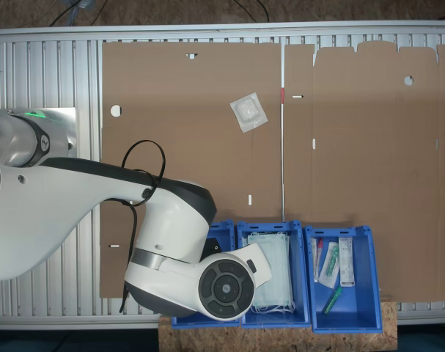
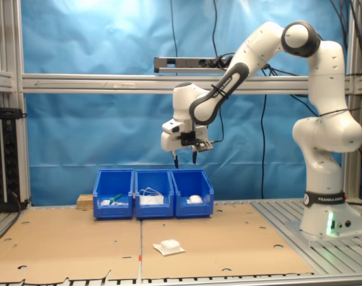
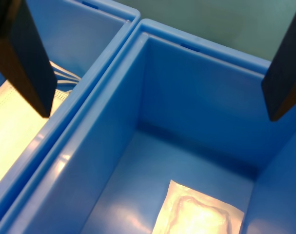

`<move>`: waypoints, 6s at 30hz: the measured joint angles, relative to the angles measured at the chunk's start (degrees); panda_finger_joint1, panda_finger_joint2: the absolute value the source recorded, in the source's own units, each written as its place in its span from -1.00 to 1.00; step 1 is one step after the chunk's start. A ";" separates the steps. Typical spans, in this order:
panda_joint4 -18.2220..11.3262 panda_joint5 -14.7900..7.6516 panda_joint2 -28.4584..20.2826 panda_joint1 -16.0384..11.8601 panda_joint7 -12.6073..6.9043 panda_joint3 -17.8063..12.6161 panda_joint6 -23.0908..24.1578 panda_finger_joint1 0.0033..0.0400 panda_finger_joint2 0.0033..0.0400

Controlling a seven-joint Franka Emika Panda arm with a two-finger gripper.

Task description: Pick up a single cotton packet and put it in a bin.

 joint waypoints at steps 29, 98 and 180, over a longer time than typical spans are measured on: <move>-0.01 0.18 -2.08 1.72 1.44 1.14 -1.34 1.00 1.00; 4.14 29.40 23.44 19.63 30.00 20.09 14.09 1.00 1.00; 7.66 33.91 30.04 19.63 35.03 22.79 14.09 0.31 0.31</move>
